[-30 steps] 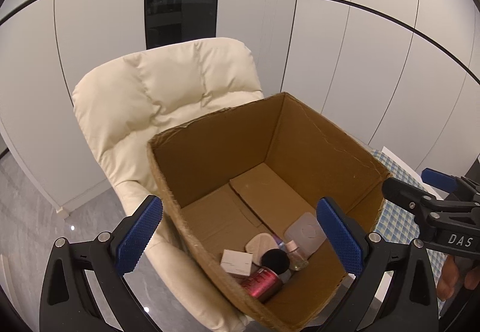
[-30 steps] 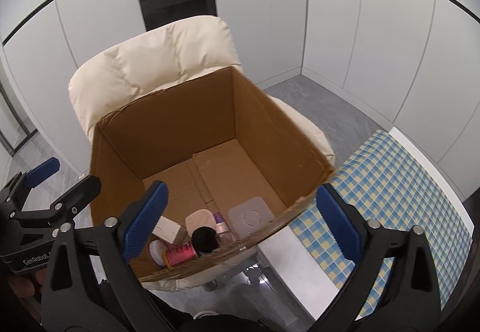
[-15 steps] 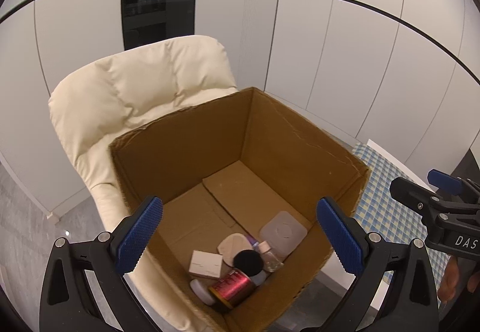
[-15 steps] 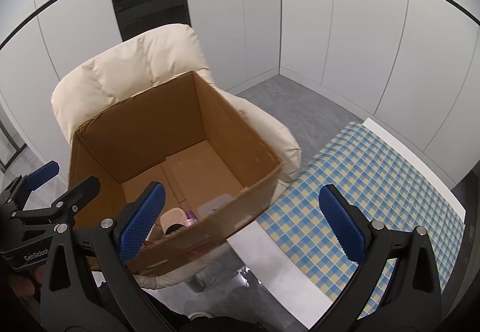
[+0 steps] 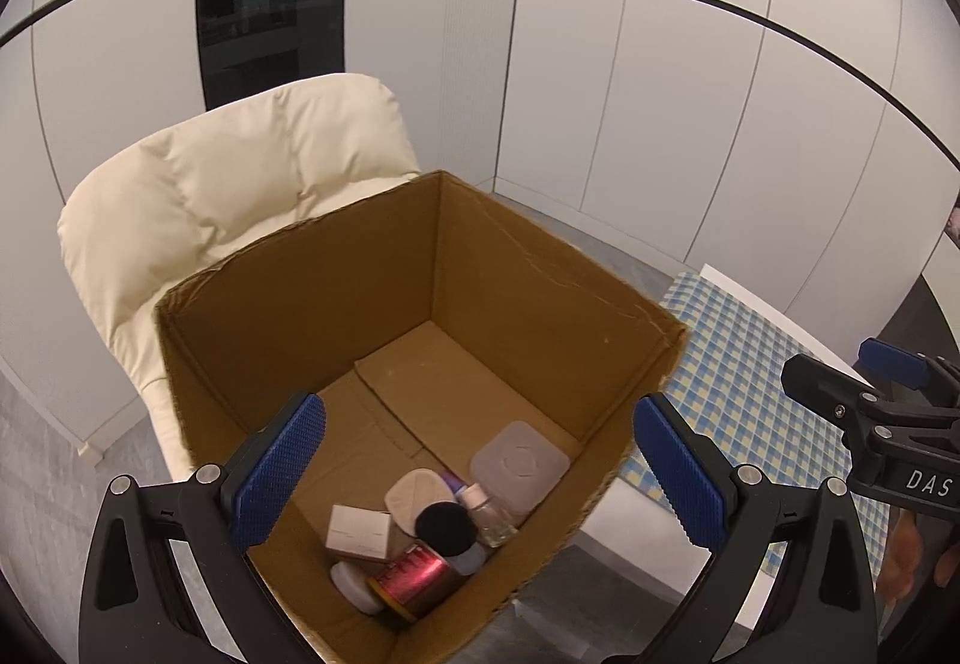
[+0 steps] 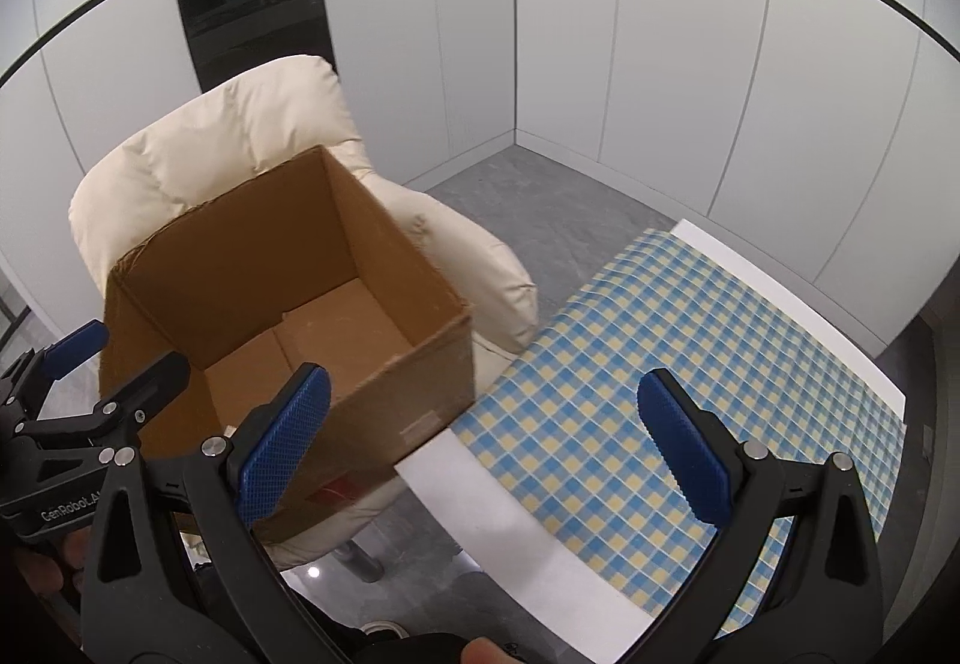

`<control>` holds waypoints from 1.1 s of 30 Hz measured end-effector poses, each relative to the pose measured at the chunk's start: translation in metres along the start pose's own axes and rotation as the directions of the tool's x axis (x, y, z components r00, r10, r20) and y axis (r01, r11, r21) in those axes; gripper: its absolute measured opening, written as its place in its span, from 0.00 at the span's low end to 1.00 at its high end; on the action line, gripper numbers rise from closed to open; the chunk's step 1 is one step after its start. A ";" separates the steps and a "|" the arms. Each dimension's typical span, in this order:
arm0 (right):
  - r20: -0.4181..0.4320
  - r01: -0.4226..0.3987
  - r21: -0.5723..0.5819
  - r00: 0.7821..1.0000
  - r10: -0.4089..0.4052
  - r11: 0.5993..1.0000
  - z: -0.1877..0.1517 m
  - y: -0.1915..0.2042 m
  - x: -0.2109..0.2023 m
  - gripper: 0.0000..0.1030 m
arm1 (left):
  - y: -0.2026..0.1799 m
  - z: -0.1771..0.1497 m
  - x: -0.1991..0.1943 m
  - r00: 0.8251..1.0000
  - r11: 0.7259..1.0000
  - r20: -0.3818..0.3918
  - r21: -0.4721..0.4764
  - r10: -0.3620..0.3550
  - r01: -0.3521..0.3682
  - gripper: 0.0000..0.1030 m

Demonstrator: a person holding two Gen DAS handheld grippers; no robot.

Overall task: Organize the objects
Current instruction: 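Withdraw both open tools from the box back over the table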

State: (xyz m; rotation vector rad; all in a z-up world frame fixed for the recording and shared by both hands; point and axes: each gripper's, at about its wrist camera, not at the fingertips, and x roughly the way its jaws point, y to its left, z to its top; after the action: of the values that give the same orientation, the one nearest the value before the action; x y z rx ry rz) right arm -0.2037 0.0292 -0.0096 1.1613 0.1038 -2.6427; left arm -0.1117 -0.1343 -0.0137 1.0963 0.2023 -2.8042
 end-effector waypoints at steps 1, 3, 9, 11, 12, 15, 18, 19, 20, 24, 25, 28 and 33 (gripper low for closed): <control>-0.001 0.003 0.008 1.000 -0.003 1.000 -0.001 -0.004 -0.001 1.00 | -0.003 0.000 0.001 1.000 1.000 0.000 0.004 -0.005 0.005 0.99; -0.005 0.013 0.025 1.000 -0.013 1.000 -0.002 -0.011 -0.001 1.00 | -0.009 0.001 0.002 1.000 1.000 -0.001 0.011 -0.013 0.013 0.99; -0.009 0.038 0.068 0.999 -0.037 0.997 -0.006 -0.035 -0.007 1.00 | -0.030 0.002 0.006 0.999 0.999 -0.005 0.036 -0.040 0.040 0.99; -0.010 0.047 0.079 0.999 -0.046 0.996 -0.009 -0.044 -0.009 1.00 | -0.037 0.002 0.006 0.999 0.998 -0.006 0.045 -0.048 0.048 0.99; -0.010 0.049 0.082 0.999 -0.049 0.995 -0.010 -0.047 -0.010 1.00 | -0.041 0.003 0.007 0.999 0.997 -0.006 0.049 -0.052 0.052 0.99; -0.015 0.063 0.087 0.998 -0.062 0.994 -0.014 -0.057 -0.013 1.00 | -0.053 0.003 0.009 0.998 0.996 -0.011 0.064 -0.064 0.064 0.99; -0.013 0.074 0.106 0.997 -0.073 0.992 -0.018 -0.069 -0.018 1.00 | -0.065 0.003 0.010 0.997 0.994 -0.014 0.080 -0.074 0.075 0.99; -0.012 0.078 0.109 0.997 -0.077 0.991 -0.019 -0.073 -0.019 1.00 | -0.070 0.002 0.010 0.997 0.993 -0.016 0.086 -0.078 0.079 0.99; -0.012 0.082 0.113 0.997 -0.081 0.990 -0.020 -0.076 -0.020 1.00 | -0.074 0.002 0.010 0.996 0.992 -0.019 0.090 -0.082 0.083 0.99; -0.011 0.103 0.138 0.995 -0.102 0.985 -0.026 -0.093 -0.027 1.00 | -0.090 0.000 0.011 0.995 0.989 -0.029 0.104 -0.100 0.103 0.99; -0.009 0.107 0.148 0.994 -0.107 0.983 -0.027 -0.097 -0.030 1.00 | -0.094 0.000 0.011 0.994 0.988 -0.033 0.109 -0.103 0.106 0.99; -0.013 0.118 0.175 0.993 -0.118 0.978 -0.032 -0.111 -0.036 1.00 | -0.107 -0.002 0.005 0.993 0.984 -0.029 0.136 -0.112 0.115 0.99; -0.004 0.142 0.189 0.990 -0.144 0.972 -0.040 -0.129 -0.048 1.00 | -0.123 -0.004 -0.001 0.992 0.979 -0.032 0.157 -0.124 0.128 0.99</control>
State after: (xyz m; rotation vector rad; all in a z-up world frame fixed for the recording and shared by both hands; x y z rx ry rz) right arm -0.1770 0.1696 -0.0066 1.2428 -0.0694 -2.8355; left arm -0.1285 -0.0124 -0.0062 1.1878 0.0522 -2.9659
